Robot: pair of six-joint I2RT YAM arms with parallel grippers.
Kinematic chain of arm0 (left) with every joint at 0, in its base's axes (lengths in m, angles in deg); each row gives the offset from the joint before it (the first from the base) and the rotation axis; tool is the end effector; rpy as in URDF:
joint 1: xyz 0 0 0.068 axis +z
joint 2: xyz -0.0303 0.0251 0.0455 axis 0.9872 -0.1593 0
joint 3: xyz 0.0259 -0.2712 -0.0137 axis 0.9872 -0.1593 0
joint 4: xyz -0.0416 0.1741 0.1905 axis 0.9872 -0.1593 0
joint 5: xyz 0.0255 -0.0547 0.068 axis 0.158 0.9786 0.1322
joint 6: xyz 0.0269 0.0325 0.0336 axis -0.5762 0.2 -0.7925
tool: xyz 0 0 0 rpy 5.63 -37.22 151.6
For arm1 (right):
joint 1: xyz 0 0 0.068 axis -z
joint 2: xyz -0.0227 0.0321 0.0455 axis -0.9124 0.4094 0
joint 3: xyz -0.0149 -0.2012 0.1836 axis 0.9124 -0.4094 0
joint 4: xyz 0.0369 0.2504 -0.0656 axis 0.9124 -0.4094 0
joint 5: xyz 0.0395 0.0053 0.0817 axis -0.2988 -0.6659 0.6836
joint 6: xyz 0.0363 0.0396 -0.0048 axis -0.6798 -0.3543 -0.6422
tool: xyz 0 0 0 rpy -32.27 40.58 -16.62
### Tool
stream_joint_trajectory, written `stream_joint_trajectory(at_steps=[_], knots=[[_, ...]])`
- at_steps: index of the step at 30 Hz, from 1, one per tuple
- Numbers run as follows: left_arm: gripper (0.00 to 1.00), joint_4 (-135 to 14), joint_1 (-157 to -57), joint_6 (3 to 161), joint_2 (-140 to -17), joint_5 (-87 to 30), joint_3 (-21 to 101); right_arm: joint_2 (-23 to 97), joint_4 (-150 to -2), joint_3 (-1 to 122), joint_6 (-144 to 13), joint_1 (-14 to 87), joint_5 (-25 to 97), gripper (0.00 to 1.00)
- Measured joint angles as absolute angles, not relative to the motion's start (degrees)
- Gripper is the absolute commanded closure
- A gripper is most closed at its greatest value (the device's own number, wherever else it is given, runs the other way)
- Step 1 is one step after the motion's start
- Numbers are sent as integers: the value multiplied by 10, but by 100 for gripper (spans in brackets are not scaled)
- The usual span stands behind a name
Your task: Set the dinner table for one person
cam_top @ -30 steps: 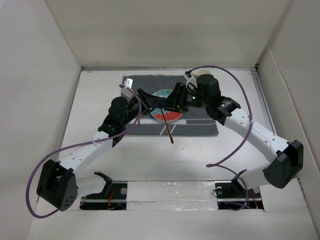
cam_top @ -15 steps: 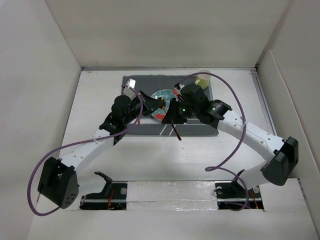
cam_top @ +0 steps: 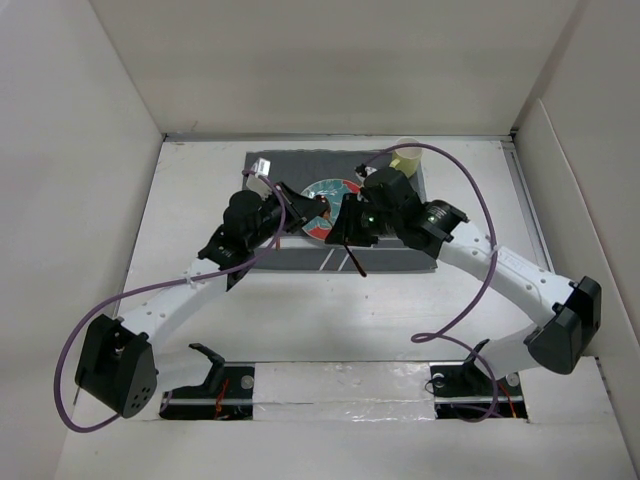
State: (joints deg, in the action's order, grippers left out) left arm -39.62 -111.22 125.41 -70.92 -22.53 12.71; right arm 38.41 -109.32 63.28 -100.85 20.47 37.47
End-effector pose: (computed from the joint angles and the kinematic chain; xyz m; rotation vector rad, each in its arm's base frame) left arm 0.2357 -0.1484 0.3176 -0.1611 1.7421 -1.3360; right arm 0.2211 0.2321 0.3516 -0.1649 2.4073 0.9586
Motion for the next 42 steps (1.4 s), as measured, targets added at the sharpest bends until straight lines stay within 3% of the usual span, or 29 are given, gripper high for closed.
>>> stream_joint_trajectory(at_steps=[5,10,15,17,22,23,24,25,26,27,29,32,42], knots=[[100,-396,-1112,1250,-706,-225,127,363,-1101,626,-1010,208,359,62],[100,-397,-1112,1247,-706,-221,127,362,-1115,633,-997,208,343,66],[100,-398,-1112,1244,-707,-219,127,366,-1127,646,-989,207,340,83],[100,-398,-1112,1243,-707,-219,127,367,-1128,648,-987,207,340,98],[100,-399,-1112,1244,-711,-214,129,370,-1136,659,-976,199,333,100],[84,-403,-1112,1243,-714,-212,132,370,-1138,660,-976,199,330,100],[84,-403,-1112,1243,-717,-212,137,370,-1139,661,-976,199,327,100],[78,-408,-1112,1237,-719,-211,142,370,-1139,662,-976,199,323,100],[60,-418,-1112,1229,-721,-211,147,370,-1139,662,-979,199,318,100],[59,-425,-1112,1223,-721,-213,153,370,-1140,663,-980,201,304,100],[40,-447,-1112,1203,-723,-220,170,370,-1141,664,-983,208,290,100],[24,-479,-1112,1170,-722,-238,196,370,-1142,664,-984,225,274,100],[31,-610,-1112,1043,-662,-337,248,390,-1103,621,-972,332,256,100]])
